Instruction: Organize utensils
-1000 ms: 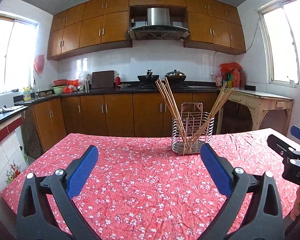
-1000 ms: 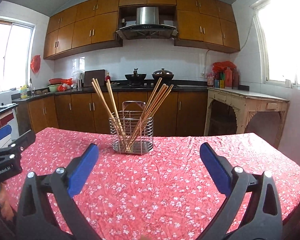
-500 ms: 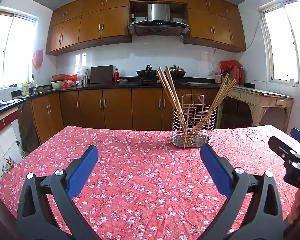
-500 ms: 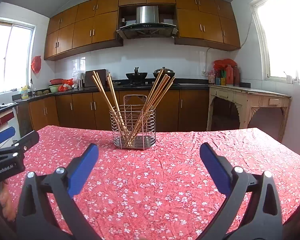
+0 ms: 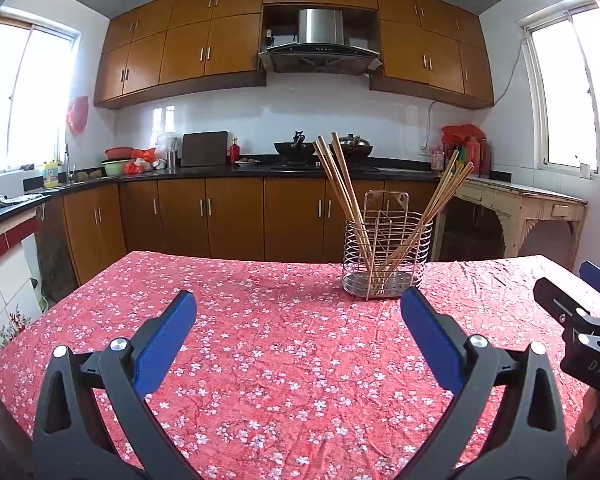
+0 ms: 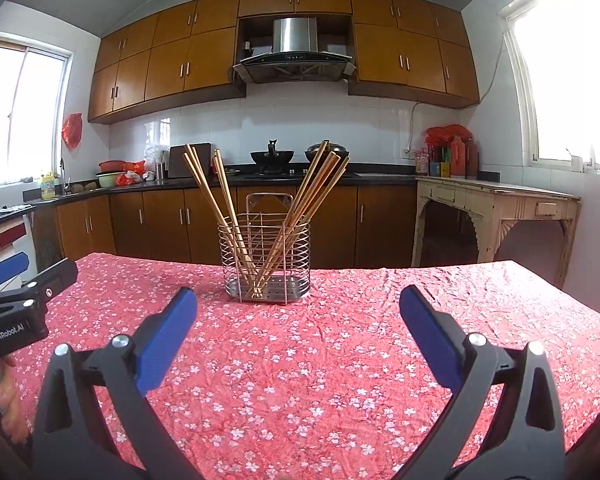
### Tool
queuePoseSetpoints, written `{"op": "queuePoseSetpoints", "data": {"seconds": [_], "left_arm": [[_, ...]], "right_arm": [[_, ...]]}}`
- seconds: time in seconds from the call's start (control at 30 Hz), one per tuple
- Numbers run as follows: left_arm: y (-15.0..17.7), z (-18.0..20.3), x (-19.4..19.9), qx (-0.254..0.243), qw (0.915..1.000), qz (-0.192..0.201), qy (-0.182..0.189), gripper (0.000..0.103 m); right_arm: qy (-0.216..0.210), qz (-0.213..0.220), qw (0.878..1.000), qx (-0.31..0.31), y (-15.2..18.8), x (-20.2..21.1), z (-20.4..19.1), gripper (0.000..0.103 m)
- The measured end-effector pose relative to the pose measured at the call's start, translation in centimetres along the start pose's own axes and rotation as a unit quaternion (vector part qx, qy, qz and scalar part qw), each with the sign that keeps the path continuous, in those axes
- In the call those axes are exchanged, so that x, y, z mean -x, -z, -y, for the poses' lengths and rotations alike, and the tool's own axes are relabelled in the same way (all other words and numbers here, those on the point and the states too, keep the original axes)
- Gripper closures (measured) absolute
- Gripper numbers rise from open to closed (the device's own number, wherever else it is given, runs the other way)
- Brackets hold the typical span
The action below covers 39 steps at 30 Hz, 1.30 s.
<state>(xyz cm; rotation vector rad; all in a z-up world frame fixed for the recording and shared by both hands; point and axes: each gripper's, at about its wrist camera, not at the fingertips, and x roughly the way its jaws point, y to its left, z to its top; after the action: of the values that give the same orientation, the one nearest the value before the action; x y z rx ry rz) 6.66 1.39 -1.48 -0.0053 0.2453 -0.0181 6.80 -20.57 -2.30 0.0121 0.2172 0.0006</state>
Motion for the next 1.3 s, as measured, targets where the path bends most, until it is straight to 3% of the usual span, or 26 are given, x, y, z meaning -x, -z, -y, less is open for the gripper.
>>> {"op": "queuePoseSetpoints", "data": {"seconds": [1.3], "left_arm": [[0.11,0.51,-0.29,0.003,1.0,-0.007,0.002,0.002]], "right_arm": [[-0.003,-0.005,1.0,-0.009,0.26,-0.65,0.81,0.004]]}}
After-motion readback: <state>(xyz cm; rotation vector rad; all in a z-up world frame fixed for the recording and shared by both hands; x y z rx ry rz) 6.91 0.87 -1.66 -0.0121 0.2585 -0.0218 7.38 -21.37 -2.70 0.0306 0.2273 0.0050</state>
